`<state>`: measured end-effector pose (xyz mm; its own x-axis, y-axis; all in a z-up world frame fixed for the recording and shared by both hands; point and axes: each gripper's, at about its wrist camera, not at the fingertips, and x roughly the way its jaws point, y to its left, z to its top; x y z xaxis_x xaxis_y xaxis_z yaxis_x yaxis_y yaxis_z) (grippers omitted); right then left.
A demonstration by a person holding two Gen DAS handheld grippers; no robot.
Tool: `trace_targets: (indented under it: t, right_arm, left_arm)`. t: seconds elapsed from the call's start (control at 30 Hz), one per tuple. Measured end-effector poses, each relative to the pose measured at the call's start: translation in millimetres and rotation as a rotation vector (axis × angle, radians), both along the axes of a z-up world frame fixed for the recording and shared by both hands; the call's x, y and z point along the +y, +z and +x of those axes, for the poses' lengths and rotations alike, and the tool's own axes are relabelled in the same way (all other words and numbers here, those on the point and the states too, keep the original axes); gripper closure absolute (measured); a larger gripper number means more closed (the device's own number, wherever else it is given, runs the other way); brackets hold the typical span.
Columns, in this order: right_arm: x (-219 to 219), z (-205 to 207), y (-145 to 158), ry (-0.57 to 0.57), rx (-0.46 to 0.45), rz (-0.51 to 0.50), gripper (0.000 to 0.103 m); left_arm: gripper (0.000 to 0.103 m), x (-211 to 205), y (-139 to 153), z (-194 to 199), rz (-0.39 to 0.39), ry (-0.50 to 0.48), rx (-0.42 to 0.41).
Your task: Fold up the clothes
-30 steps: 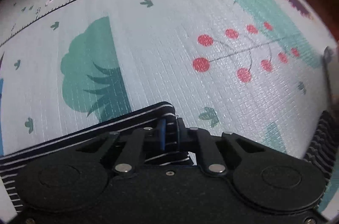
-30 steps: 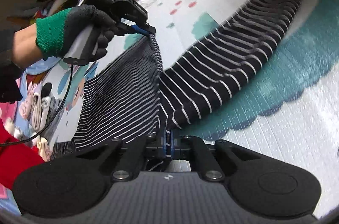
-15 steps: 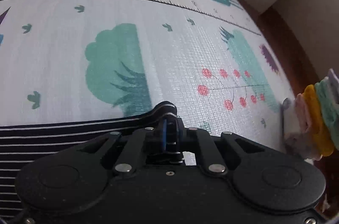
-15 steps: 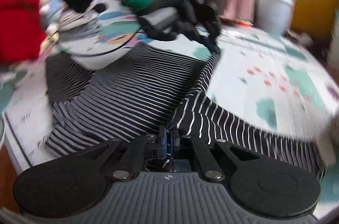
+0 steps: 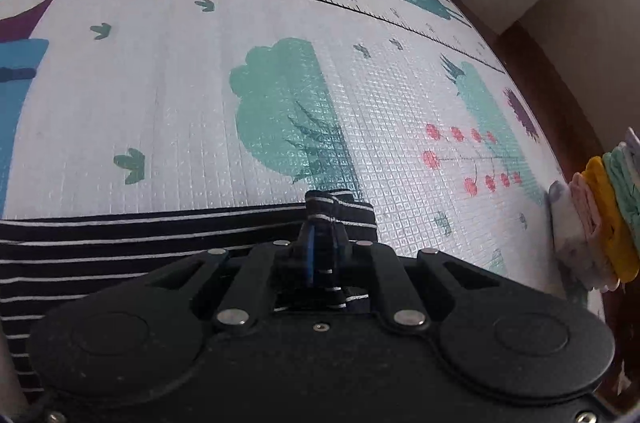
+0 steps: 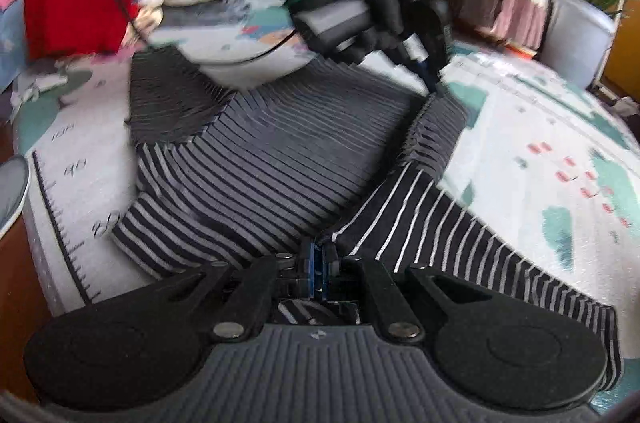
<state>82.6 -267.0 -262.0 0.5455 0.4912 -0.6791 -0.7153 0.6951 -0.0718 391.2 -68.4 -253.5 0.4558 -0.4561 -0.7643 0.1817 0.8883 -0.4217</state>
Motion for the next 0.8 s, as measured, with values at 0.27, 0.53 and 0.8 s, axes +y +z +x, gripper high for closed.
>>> trace_targets:
  t: [0.27,0.53,0.8]
  right_arm:
    - [2.9,3.1,-7.9,0.002,0.058,0.015,0.097]
    - [5.8,4.3,-9.1,-0.006,0.073,0.010,0.097]
    - [1.5,2.8,-6.4,-0.002,0.065,0.017,0.097]
  left_arm:
    - [0.096,3.2,-2.6,1.2,-0.017,-0.040,-0.036]
    - [0.096,-3.0,-9.3,2.3,0.038,-0.049,-0.043]
    - [0.096,2.6,-6.1,-12.7,0.060,-0.008,-0.085]
